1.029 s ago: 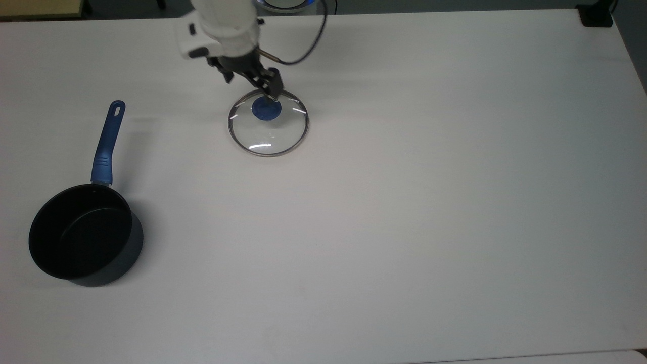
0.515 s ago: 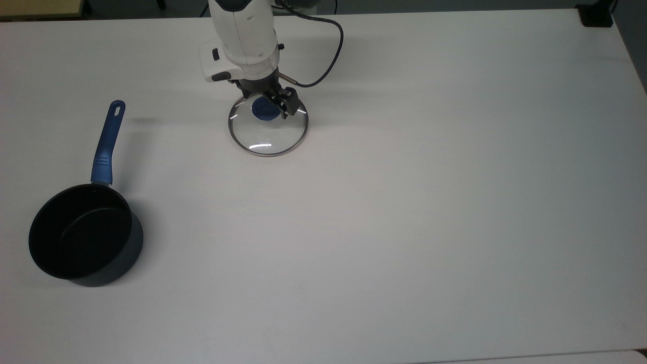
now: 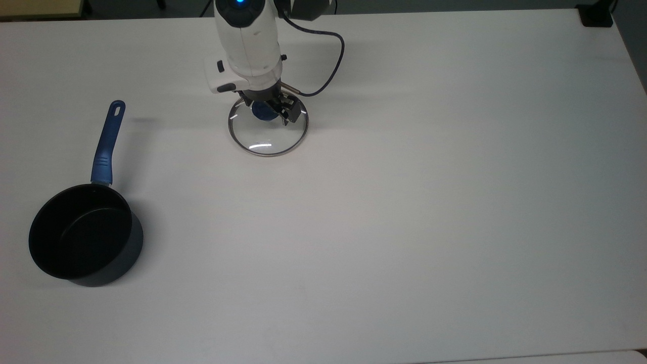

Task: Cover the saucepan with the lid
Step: 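Lift the glass lid and carry it over the dark saucepan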

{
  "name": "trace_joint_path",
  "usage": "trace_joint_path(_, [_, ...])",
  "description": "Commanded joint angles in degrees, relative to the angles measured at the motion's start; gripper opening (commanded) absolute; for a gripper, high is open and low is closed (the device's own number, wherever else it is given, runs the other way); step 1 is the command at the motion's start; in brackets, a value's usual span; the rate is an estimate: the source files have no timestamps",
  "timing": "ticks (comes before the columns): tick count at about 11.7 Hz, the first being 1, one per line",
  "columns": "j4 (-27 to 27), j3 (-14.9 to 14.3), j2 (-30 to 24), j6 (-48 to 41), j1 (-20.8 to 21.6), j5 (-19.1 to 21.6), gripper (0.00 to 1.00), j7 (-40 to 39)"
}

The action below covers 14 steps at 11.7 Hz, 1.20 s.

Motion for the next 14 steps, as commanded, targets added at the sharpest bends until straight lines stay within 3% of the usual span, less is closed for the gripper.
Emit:
trace_joint_path(1, [0.34,1.12,-0.06,1.01,-0.54,-1.33,0.61,1.10])
trace_joint_path(3, [0.96,1.12,-0.76,-0.66,-1.33,-1.33,0.50,0.66])
trace_joint_path(8, [7.01,1.12,-2.52,-5.06,-4.05,-0.89,0.50,0.48])
trace_joint_path(12, [21.58,0.42,0.02,-11.73,-9.24,0.51,0.50,1.01])
trace_joint_path(14, [30.18,-0.20,4.83,-14.71,-10.91,0.78,0.50,1.71])
